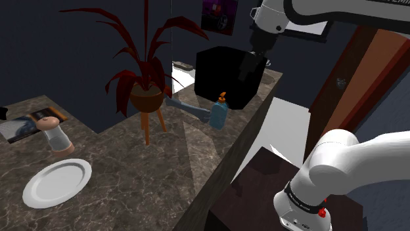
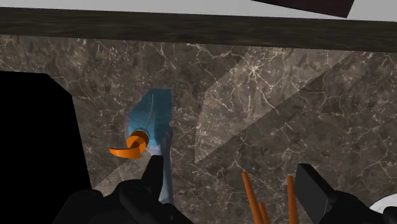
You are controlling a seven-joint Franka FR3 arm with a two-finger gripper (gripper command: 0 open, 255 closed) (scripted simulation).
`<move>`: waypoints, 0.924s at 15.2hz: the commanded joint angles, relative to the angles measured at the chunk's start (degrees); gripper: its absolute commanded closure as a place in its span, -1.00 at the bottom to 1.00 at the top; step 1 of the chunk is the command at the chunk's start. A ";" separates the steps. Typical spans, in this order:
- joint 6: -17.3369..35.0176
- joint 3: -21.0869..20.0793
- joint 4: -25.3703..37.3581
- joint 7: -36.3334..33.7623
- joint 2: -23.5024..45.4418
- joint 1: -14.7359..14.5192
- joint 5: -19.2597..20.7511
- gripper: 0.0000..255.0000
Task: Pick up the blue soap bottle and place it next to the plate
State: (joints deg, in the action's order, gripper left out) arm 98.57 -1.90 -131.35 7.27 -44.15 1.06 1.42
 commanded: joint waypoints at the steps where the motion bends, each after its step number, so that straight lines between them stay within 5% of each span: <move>1: 0.00 0.00 0.00 0.00 0.00 0.00 0.00 -1.00; 14: 24.16 7.60 -10.84 6.60 13.47 2.49 2.11 -1.00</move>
State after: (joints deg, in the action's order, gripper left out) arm 120.72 5.04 -141.71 13.23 -32.13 3.36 3.43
